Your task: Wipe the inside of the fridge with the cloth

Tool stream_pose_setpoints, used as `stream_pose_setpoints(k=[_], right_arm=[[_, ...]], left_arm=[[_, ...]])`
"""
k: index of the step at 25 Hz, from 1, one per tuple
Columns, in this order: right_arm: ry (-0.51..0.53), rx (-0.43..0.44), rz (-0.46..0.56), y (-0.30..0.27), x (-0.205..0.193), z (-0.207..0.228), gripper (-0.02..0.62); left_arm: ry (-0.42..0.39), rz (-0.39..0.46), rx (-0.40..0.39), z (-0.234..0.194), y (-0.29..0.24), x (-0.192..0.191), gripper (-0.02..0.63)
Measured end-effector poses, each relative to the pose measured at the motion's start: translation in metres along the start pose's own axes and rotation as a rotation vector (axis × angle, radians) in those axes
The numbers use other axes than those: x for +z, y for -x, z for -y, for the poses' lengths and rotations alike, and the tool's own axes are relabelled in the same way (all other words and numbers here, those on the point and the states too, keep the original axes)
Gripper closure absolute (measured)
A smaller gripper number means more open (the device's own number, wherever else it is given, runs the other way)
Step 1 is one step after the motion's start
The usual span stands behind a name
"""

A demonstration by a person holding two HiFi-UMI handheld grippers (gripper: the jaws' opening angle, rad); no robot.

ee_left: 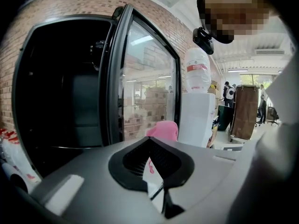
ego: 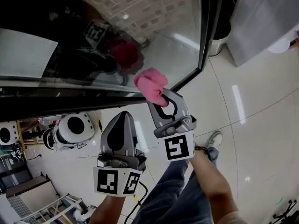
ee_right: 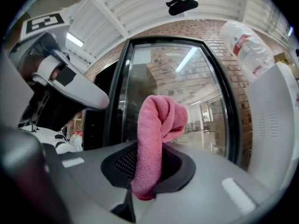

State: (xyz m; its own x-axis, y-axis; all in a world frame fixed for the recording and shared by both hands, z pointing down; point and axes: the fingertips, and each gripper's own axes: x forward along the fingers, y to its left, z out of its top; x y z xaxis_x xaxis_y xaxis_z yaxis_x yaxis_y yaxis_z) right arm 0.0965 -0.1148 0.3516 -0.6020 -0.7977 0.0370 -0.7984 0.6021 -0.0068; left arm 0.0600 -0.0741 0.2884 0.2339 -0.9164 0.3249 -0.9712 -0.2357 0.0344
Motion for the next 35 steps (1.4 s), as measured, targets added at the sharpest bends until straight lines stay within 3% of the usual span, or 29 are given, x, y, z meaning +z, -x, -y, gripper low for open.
stream_pose_setpoints(k=[6,11,17,22,25,30,35], right_arm=[[0.008,-0.069,0.019,-0.001,0.001,0.087,0.534],[0.016,-0.1,0.013,-0.002,-0.004,0.153,0.534],[0.039,-0.094,0.008,-0.005,-0.006,0.202,0.534],[0.025,-0.074,0.016,-0.001,0.0,0.198,0.534],[-0.132,-0.135,0.104,0.015,0.021,0.187,0.534],[-0.184,-0.118,0.117,0.038,0.026,0.112,0.534],[-0.188,-0.068,0.045,0.033,-0.007,0.027,0.534]], left_arm=[[-0.009,-0.012,0.016,0.034,-0.038,0.008,0.594],[0.029,-0.028,0.041,0.054,-0.066,0.009,0.594],[0.055,-0.047,0.101,0.067,-0.091,0.005,0.594],[0.056,-0.023,0.112,0.071,-0.098,0.011,0.594],[0.037,-0.02,0.106,0.062,-0.091,0.004,0.592],[0.045,-0.051,0.07,0.037,-0.059,-0.023,0.592],[0.025,-0.053,0.032,0.006,-0.034,-0.04,0.594]])
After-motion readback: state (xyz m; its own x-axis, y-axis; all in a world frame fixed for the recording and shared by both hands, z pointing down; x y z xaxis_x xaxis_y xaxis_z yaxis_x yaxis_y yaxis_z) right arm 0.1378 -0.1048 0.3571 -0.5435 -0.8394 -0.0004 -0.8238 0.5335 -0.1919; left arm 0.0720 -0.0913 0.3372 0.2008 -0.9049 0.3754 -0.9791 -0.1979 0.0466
